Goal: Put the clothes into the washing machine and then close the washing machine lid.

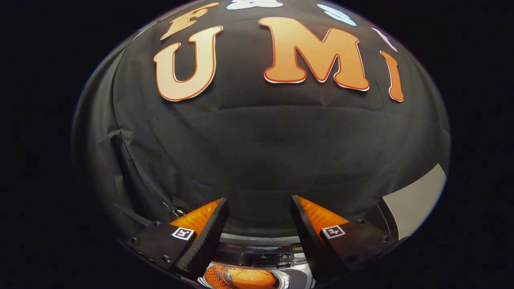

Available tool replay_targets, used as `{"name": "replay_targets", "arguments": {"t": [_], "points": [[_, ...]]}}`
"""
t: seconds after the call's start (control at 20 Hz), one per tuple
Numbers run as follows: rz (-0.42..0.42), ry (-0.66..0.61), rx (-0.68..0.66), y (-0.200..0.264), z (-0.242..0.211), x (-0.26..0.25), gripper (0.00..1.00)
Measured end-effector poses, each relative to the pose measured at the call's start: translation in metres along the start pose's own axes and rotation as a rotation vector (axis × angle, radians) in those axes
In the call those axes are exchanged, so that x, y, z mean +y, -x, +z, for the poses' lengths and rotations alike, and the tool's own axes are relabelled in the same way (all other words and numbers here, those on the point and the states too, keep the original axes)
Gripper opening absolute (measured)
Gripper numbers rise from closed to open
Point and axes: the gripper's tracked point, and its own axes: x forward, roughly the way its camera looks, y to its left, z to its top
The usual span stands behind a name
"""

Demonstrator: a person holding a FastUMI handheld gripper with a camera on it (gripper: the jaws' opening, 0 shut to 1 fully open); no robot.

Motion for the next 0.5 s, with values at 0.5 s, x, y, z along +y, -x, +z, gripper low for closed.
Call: {"name": "replay_targets", "arguments": {"t": [0.5], "points": [[0.011, 0.009, -0.071, -0.0008, 0.0020, 0.0010, 1.00]]}}
